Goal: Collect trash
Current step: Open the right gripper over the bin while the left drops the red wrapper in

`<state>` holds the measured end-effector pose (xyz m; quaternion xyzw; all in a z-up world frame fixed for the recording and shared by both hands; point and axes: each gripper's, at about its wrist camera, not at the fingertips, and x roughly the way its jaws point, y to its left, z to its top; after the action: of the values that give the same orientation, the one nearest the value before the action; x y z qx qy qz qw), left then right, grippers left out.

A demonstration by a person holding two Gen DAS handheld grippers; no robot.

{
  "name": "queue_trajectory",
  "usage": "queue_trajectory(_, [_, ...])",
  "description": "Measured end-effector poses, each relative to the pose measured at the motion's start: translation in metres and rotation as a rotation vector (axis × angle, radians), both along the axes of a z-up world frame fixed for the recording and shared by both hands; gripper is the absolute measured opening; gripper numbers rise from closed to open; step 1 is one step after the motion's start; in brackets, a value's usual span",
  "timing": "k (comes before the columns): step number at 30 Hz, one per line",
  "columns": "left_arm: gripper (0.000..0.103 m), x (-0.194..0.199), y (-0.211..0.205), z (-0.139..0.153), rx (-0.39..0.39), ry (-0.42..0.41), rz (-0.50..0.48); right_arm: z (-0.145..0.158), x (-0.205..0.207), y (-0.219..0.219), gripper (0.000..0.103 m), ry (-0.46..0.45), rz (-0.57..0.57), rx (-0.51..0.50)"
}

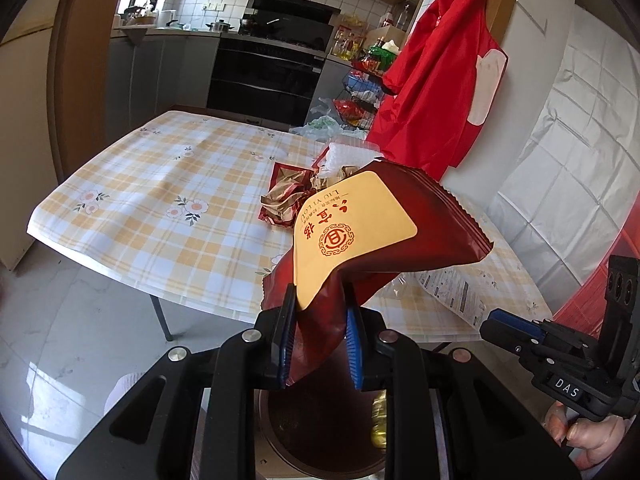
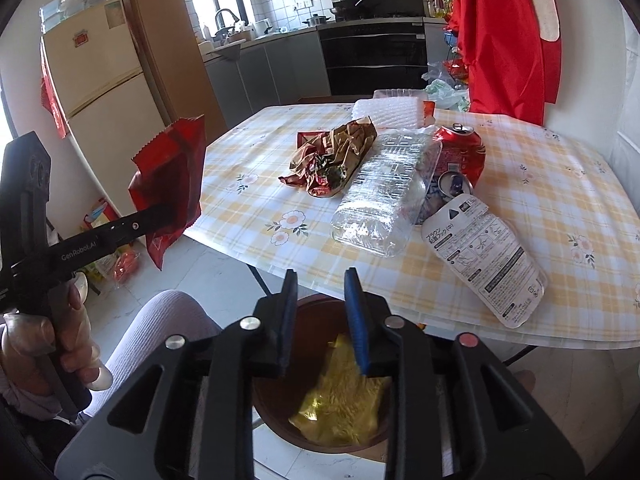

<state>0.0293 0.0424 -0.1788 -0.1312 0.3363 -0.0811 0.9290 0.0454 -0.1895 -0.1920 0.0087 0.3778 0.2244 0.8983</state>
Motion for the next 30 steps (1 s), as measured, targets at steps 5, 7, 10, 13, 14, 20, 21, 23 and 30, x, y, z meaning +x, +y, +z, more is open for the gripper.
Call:
queue_trajectory(5, [0.022, 0.002, -0.008, -0.005, 0.013, 0.023, -0.023, 0.009, -0.002, -0.008, 0.069, -0.064, -0.071, -0.022])
queue_trajectory(7, [0.022, 0.002, -0.011, -0.007, 0.019, 0.032, -0.035, 0.016, -0.004, -0.015, 0.081, -0.102, -0.117, -0.018])
queue_trajectory(10, [0.022, 0.003, -0.018, -0.012, 0.028, 0.052, -0.057, 0.026, -0.006, -0.028, 0.091, -0.151, -0.19, -0.016])
queue_trajectory(13, [0.023, 0.004, -0.028, -0.016, 0.037, 0.069, -0.099, 0.035, -0.006, -0.041, 0.093, -0.185, -0.237, -0.009])
queue_trajectory(14, [0.023, 0.004, -0.033, -0.018, 0.043, 0.074, -0.117, 0.037, -0.006, -0.046, 0.093, -0.193, -0.252, -0.004])
queue_trajectory(20, [0.047, 0.006, -0.052, -0.023, 0.054, 0.087, -0.186, 0.04, -0.005, -0.065, 0.093, -0.197, -0.294, 0.014])
queue_trajectory(21, [0.053, 0.005, -0.054, -0.022, 0.06, 0.08, -0.184, 0.04, -0.004, -0.066, 0.093, -0.194, -0.297, 0.016])
queue_trajectory(23, [0.053, 0.004, -0.055, -0.021, 0.066, 0.071, -0.184, 0.039, -0.004, -0.067, 0.093, -0.189, -0.3, 0.016])
queue_trajectory(30, [0.063, 0.007, -0.049, -0.021, 0.068, 0.082, -0.151, 0.038, -0.004, -0.065, 0.093, -0.178, -0.297, 0.011])
